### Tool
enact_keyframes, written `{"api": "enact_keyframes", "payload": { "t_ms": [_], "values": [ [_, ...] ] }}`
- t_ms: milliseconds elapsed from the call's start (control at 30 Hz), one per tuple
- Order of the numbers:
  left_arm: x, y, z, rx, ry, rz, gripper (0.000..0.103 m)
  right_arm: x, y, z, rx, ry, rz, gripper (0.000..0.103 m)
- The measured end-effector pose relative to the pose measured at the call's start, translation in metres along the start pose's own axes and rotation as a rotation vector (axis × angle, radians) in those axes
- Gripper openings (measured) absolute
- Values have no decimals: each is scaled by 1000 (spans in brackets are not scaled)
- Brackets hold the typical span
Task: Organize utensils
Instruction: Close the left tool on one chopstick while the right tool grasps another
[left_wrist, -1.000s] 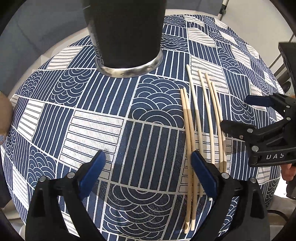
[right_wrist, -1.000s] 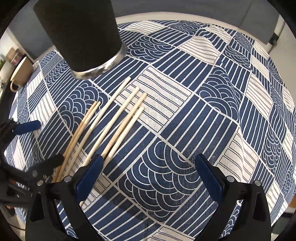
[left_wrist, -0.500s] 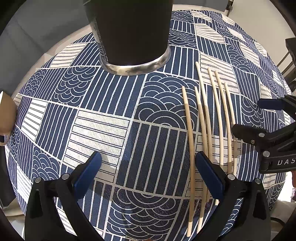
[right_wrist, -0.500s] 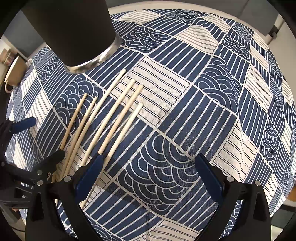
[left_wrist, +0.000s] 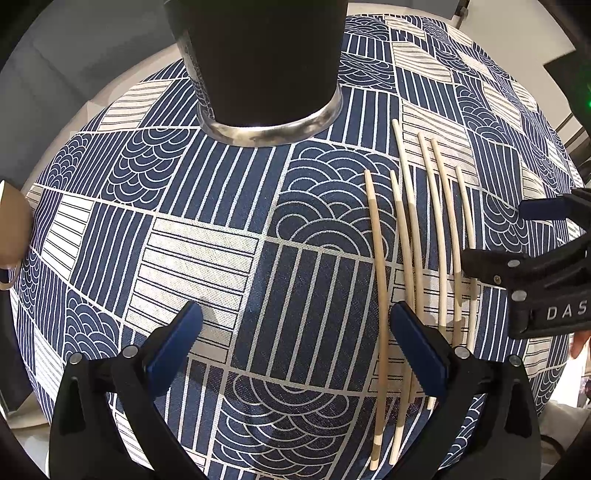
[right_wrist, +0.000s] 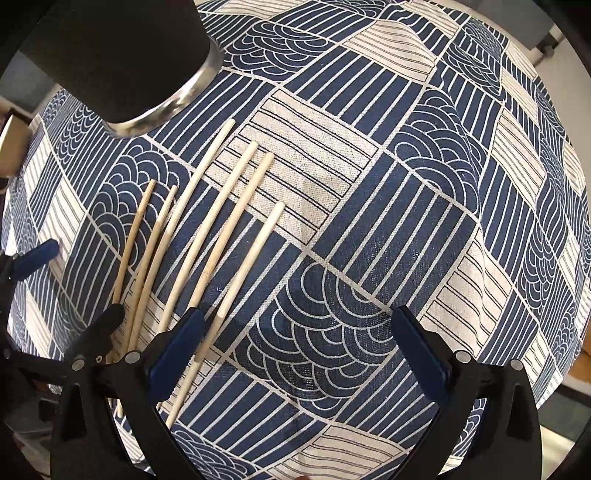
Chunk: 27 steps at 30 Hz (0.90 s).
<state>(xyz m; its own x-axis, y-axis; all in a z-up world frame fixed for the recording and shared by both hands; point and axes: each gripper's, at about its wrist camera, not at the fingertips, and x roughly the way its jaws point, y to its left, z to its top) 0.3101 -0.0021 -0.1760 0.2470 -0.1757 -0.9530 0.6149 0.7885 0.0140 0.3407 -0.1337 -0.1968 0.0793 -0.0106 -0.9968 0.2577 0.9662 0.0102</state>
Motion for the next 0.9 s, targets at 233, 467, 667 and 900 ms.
{"api": "enact_keyframes", "payload": {
  "t_ms": [233, 467, 667, 900],
  "values": [
    [-1, 0, -4, -40, -14, 11, 99, -3, -2, -12, -6, -26, 0, 96],
    [-11, 3, -18, -111, -38, 30, 77, -20, -10, -47, -21, -58, 2, 70],
    [-23, 17, -29, -207, -32, 45, 31, -32, -22, -64, -73, -95, 7, 14],
    [-30, 34, -49, -339, 3, 1, 5, -29, -60, -72, -58, -81, 44, 4]
  ]
}}
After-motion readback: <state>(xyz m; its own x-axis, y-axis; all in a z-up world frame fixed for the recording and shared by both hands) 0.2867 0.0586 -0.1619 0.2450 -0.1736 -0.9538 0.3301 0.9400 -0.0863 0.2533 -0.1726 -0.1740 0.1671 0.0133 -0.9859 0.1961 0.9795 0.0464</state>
